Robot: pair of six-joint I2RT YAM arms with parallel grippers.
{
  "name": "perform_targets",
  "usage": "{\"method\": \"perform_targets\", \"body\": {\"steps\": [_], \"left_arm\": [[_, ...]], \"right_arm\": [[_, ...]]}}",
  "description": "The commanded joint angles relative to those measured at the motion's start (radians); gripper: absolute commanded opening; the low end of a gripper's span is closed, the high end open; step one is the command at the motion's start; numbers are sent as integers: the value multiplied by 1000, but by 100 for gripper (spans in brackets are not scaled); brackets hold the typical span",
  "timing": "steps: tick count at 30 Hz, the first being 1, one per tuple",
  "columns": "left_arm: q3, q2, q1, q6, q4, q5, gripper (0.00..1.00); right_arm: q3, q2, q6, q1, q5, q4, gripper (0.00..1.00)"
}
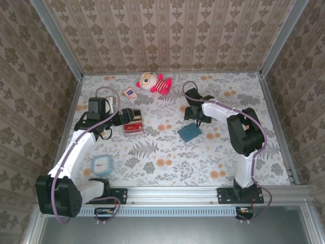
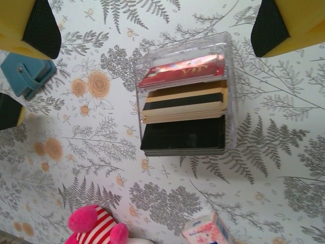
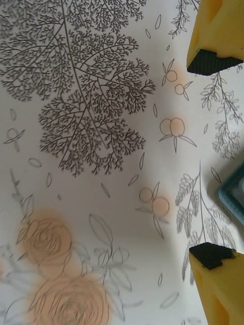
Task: Take the credit cards out of the card holder
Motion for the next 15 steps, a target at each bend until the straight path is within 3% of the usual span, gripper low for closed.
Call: {"method": "perform_targets", "body": {"steps": [1, 15], "left_arm": [[38, 22, -35, -49, 3, 7, 100], [48, 127, -256, -211, 82, -5, 100]], "right_arm": [[24, 21, -40, -12, 6, -94, 89], [-129, -103, -60, -30, -38, -181, 86]]}}
